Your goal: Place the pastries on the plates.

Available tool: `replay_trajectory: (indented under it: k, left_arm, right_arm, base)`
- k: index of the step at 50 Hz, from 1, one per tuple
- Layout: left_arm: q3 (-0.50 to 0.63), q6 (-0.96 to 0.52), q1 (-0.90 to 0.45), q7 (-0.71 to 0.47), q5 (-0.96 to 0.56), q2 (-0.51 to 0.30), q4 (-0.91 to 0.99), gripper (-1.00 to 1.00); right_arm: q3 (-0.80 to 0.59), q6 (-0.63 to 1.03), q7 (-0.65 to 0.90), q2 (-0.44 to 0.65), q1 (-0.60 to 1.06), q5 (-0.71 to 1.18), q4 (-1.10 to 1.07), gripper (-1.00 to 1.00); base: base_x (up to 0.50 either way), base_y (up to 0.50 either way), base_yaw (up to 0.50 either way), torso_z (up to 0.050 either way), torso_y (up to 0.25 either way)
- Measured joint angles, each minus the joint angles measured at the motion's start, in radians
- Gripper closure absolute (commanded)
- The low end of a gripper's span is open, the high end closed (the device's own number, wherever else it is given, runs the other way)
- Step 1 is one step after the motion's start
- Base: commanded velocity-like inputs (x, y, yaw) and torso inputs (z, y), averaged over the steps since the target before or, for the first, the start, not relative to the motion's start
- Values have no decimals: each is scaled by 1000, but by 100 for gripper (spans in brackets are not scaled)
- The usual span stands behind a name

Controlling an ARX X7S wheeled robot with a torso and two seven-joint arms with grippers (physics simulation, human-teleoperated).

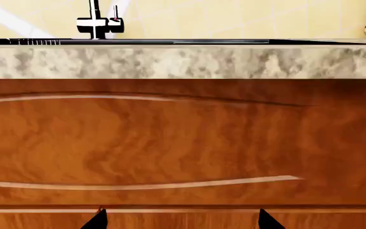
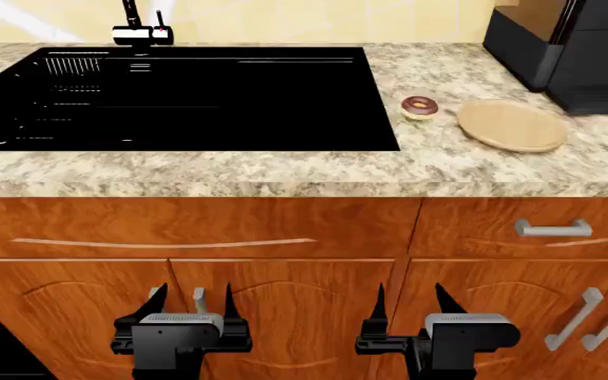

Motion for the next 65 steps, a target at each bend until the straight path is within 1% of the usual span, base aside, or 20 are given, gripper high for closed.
replay_trajectory:
  k: [13,39,47,60,65]
  left_arm:
    - [31,10,1,-24,-24,-28,-6,-100]
    - [80,17,2,-71,-69,-72,-9,-100]
    - [91,25,-1,-82,-80,-79,-13,-100]
    - [106,41,-6,-102,-93,-94,-19,-100]
    - [113,50,-4,-108,-97,-99,-19,-100]
  right_arm:
    - [-39,3,44,25,1,4,-5,-100]
    - [-97,0,102,73,0,35,-23,-100]
    - [-111,-7,114,86,0,38,-24,-100]
    - [-137,-15,129,104,0,41,-26,-100]
    - [-143,-15,136,109,0,42,-27,-100]
  base:
    - [0,-11,0,0,0]
    - [15,-500,0,0,0]
    - [178,-291,0,0,0]
    - [324,-263,0,0,0]
    - [300,-157,0,41,0]
